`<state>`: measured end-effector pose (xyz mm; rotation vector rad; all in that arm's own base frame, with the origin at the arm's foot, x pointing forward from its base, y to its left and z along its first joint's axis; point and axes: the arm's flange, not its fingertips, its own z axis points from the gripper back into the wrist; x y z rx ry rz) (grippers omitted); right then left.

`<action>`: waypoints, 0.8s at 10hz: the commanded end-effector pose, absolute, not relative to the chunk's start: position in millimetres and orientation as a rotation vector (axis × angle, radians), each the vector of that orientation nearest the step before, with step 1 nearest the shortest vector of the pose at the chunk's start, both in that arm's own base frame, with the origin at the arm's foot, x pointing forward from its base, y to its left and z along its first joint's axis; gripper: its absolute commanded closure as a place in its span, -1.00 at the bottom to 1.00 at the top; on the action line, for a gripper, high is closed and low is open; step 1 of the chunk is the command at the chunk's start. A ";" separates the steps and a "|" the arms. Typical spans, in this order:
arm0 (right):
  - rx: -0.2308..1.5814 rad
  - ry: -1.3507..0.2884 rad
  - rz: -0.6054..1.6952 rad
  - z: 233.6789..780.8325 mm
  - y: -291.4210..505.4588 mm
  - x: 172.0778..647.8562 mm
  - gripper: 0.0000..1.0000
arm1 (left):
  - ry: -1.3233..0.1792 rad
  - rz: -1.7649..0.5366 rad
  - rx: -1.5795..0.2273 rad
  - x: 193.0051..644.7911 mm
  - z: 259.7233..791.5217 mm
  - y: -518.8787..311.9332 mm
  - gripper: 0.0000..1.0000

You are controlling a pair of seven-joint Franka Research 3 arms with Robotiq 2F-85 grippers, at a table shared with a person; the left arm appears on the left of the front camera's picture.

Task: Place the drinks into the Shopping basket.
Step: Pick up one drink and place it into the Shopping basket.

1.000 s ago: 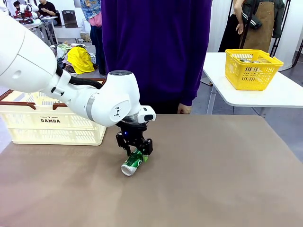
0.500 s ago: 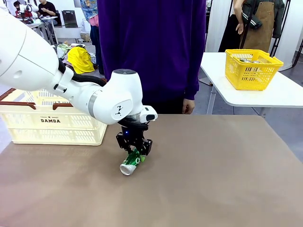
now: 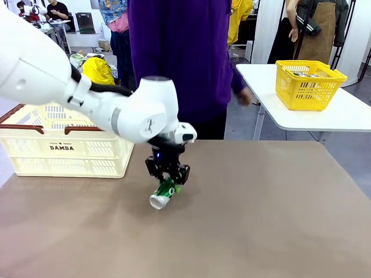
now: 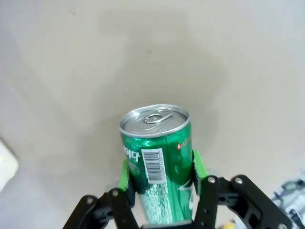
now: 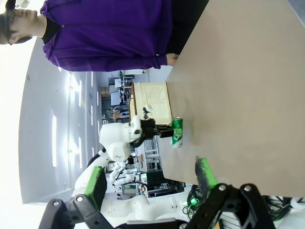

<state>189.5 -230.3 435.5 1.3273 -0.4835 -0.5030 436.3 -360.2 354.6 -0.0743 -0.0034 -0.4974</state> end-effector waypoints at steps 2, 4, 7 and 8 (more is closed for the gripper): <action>1.348 -0.503 -0.499 438.0 -230.5 190.5 -1.00 | -0.066 -0.425 -0.079 434.9 497.6 -358.3 1.00; 1.348 -0.503 -0.499 438.0 -230.5 190.5 -1.00 | -0.108 -0.371 -0.038 440.3 534.5 -347.8 1.00; 1.348 -0.503 -0.499 438.0 -230.5 190.5 -1.00 | -0.106 -0.418 -0.072 428.4 543.4 -349.7 1.00; 1.348 -0.503 -0.499 438.0 -230.5 190.5 -1.00 | -0.106 -0.418 -0.072 428.4 543.4 -349.7 1.00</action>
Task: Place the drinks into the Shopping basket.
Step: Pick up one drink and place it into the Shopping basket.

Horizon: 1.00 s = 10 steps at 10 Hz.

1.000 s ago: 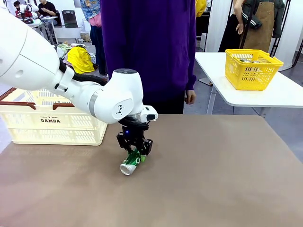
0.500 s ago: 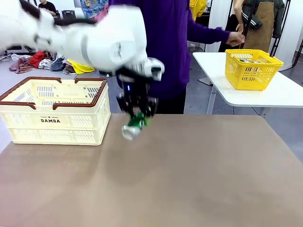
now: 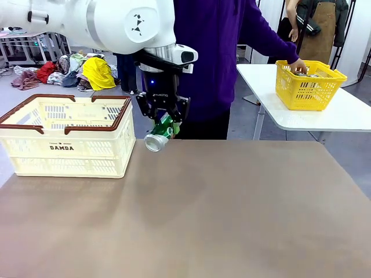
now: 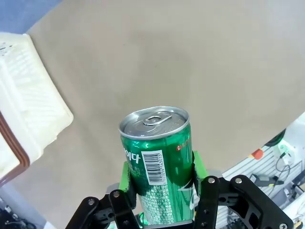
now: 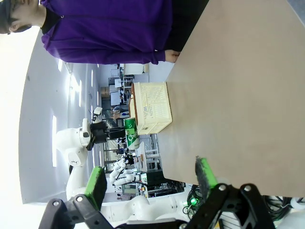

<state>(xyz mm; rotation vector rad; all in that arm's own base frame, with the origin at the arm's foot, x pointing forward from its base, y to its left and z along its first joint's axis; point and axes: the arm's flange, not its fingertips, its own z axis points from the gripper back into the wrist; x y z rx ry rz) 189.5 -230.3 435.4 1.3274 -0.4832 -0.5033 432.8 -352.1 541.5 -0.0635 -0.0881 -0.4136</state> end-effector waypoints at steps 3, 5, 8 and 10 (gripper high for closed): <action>1.348 -0.503 -0.499 438.0 -230.5 190.5 -1.00 | -0.087 -0.420 -0.063 430.9 540.6 -354.9 1.00; 1.348 -0.503 -0.499 438.0 -230.5 190.5 -1.00 | -0.119 -0.327 0.006 465.8 591.7 -309.5 1.00; 1.348 -0.503 -0.499 438.0 -230.5 190.5 -1.00 | -0.188 -0.052 -0.044 506.5 646.1 -203.7 1.00; 1.348 -0.503 -0.499 438.0 -230.5 190.5 -1.00 | -0.206 -0.023 -0.099 534.7 658.0 -129.6 1.00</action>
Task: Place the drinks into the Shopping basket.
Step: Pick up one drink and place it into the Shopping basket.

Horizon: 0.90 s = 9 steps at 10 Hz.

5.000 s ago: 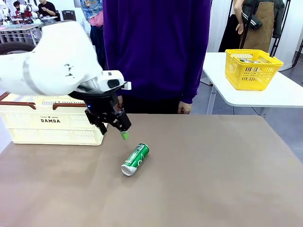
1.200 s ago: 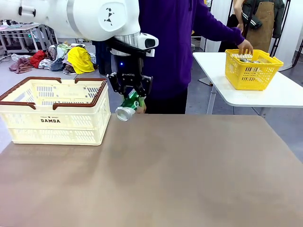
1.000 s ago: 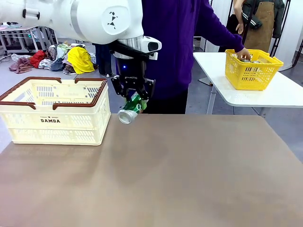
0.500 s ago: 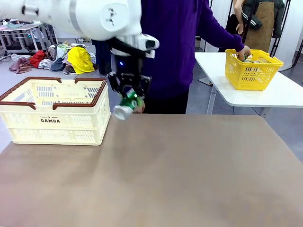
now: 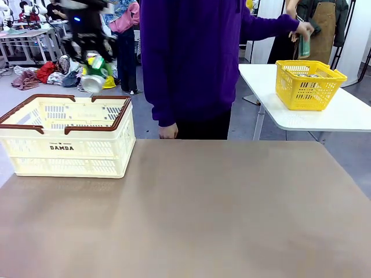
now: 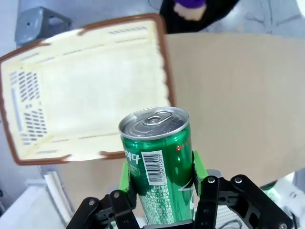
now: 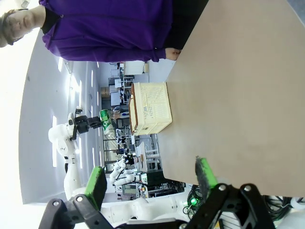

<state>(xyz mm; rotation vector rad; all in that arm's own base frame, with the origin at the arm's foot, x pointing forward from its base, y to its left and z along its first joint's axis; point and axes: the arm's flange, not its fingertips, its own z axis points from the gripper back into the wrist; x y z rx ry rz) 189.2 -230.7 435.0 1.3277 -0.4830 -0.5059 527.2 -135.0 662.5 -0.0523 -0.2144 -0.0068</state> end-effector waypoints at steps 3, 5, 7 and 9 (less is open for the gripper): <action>1.348 -0.503 -0.499 438.0 -230.5 190.5 -1.00 | -0.218 0.138 -0.136 559.1 615.9 -33.9 1.00; 1.348 -0.503 -0.499 438.0 -230.5 190.5 -1.00 | -0.174 0.120 -0.176 555.8 580.7 9.1 1.00; 1.348 -0.503 -0.499 438.0 -230.5 190.5 -1.00 | -0.105 0.028 -0.191 554.6 544.9 31.1 1.00; 1.348 -0.503 -0.499 438.0 -230.5 190.5 -1.00 | -0.173 0.032 -0.232 566.5 518.4 34.6 1.00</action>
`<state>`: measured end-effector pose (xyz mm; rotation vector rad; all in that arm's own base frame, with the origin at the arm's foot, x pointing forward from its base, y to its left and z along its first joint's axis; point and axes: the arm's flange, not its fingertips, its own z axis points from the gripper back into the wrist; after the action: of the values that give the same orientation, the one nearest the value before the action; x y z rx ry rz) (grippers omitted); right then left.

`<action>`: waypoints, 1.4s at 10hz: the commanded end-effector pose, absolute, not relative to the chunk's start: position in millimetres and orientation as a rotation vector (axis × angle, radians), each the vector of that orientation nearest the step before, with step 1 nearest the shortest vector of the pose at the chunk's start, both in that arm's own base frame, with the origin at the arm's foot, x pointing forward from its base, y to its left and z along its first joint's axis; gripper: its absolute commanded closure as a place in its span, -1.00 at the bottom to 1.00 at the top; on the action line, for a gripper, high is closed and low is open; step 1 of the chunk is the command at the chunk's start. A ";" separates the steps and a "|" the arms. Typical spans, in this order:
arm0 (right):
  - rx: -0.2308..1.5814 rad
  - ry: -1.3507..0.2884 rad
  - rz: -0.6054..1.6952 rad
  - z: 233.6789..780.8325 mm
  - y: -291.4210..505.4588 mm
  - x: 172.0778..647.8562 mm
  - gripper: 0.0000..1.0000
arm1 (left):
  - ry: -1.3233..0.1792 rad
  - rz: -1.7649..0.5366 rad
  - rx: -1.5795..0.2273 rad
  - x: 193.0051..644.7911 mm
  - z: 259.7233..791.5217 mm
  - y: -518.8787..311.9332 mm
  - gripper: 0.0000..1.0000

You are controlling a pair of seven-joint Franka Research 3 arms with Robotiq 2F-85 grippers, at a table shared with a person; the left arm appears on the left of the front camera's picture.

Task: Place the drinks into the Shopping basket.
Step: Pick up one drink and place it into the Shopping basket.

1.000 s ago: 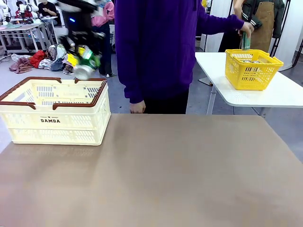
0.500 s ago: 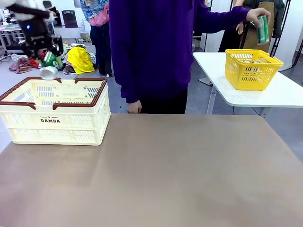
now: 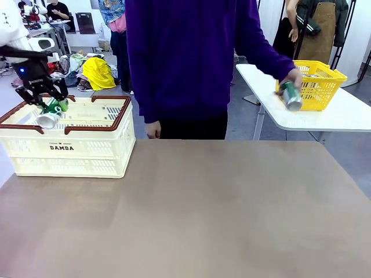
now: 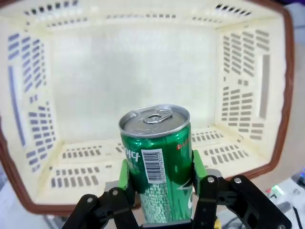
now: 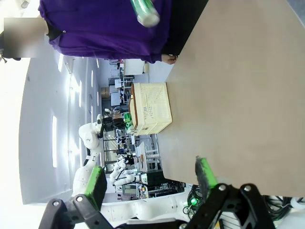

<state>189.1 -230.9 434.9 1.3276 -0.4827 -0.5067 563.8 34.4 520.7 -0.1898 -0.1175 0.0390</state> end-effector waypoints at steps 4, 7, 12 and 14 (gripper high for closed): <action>1.348 -0.503 -0.499 438.0 -230.5 190.5 -1.00 | -0.138 0.044 -0.212 570.2 512.9 33.6 1.00; 1.348 -0.503 -0.499 438.0 -230.5 190.5 -1.00 | -0.138 0.044 -0.212 570.2 512.9 33.6 1.00; 1.348 -0.503 -0.499 438.0 -230.5 190.5 -1.00 | -0.239 -0.073 -0.129 599.7 466.7 13.2 1.00; 1.348 -0.503 -0.499 438.0 -230.5 190.5 -1.00 | -0.219 -0.099 -0.094 604.9 447.6 3.1 1.00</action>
<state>189.2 -230.7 435.0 1.3275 -0.4821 -0.5063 609.6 0.3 447.5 -0.1151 -0.2101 -0.0796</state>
